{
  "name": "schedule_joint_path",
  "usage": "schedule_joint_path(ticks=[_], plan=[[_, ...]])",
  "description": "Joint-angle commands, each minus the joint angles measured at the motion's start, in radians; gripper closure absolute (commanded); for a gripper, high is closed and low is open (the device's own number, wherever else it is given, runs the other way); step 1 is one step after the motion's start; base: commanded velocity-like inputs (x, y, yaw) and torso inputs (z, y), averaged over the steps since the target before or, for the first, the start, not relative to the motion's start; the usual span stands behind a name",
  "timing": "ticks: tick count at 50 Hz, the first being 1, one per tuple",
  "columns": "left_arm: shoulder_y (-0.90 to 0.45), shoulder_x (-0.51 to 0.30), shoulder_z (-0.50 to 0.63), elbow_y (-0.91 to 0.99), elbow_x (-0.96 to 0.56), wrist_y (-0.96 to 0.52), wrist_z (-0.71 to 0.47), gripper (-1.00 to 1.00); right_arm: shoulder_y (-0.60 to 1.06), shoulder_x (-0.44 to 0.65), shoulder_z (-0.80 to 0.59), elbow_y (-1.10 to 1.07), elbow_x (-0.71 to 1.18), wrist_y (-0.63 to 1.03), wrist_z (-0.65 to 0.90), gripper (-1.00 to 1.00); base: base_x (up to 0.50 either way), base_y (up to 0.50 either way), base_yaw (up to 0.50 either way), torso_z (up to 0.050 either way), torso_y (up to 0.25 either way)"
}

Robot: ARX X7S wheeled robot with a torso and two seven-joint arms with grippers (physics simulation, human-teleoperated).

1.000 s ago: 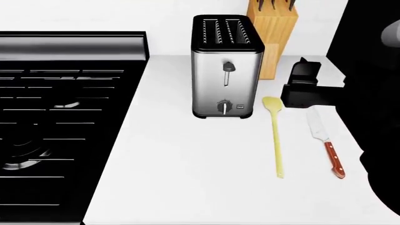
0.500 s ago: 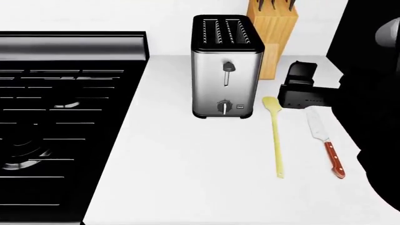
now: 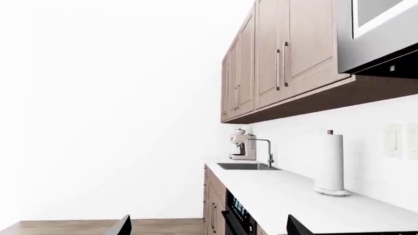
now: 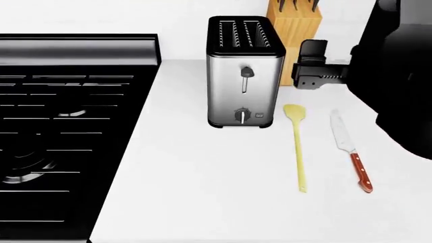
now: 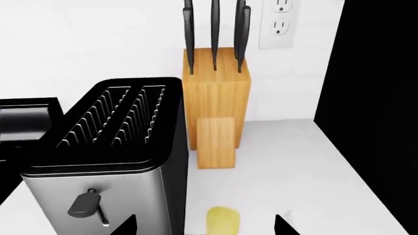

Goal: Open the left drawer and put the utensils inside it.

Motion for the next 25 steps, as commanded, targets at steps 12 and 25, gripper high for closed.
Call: schedule_joint_path(ticks=[12, 25], plan=[[0.0, -0.001, -0.01, 0.0, -0.008, -0.005, -0.002, -1.0, 0.032, -0.098, -0.002, 0.187, 0.262, 0.256, -0.047, -1.0, 0.0, 0.0, 0.0, 0.0, 0.0], [0.0, 0.002, 0.026, 0.0, 0.022, 0.008, -0.007, -1.0, -0.021, -0.122, 0.025, 0.247, 0.356, 0.268, -0.093, -1.0, 0.0, 0.0, 0.0, 0.0, 0.001]])
